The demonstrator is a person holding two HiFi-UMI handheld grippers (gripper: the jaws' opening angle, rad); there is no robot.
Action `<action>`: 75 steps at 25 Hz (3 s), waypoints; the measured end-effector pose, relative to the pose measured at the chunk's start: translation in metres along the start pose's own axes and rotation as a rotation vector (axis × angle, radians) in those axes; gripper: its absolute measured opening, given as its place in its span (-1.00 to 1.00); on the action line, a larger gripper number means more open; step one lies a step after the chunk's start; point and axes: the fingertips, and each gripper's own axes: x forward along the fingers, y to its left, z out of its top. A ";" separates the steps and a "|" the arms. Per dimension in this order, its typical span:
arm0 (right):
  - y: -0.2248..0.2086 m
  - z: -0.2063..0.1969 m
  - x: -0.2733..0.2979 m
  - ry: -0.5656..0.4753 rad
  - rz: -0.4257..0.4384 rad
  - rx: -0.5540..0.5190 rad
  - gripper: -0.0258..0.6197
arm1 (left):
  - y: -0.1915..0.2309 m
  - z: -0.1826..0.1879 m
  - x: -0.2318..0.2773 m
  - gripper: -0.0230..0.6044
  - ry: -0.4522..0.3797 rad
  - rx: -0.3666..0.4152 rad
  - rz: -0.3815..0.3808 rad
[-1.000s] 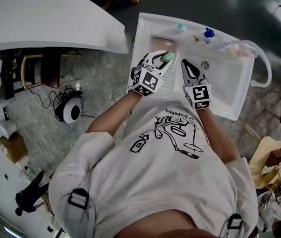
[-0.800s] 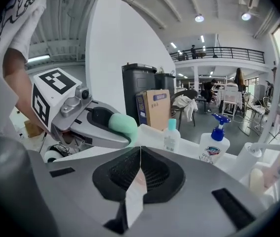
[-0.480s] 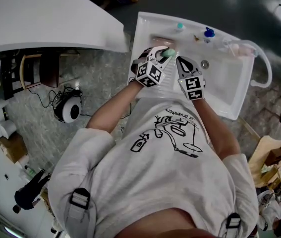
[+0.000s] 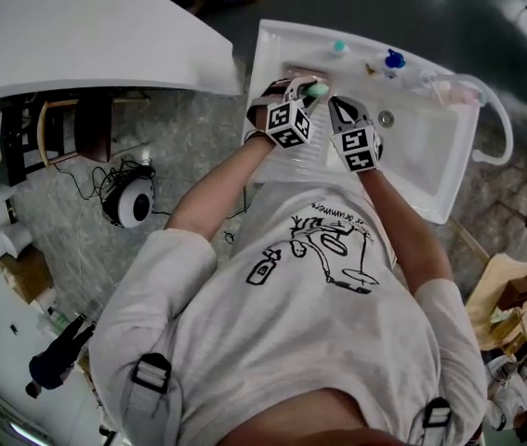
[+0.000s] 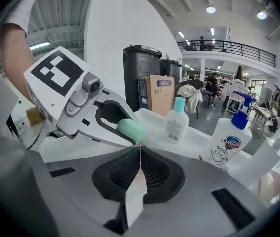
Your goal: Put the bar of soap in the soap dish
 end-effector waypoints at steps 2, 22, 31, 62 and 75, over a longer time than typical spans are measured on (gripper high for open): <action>-0.001 -0.003 0.006 0.014 0.002 -0.008 -0.85 | 0.000 -0.005 0.007 -0.55 0.028 0.013 -0.006; -0.019 -0.029 0.050 0.143 0.008 -0.042 -0.85 | 0.000 -0.041 0.056 -0.55 0.253 0.185 -0.111; -0.020 -0.034 0.058 0.163 0.023 -0.030 -0.85 | -0.005 -0.058 0.069 -0.55 0.346 0.228 -0.125; -0.030 -0.045 0.051 0.160 0.010 0.021 -0.85 | -0.008 -0.057 0.085 -0.54 0.411 0.341 -0.107; -0.034 -0.041 0.045 0.153 -0.001 0.034 -0.85 | -0.010 -0.057 0.082 -0.47 0.399 0.325 -0.124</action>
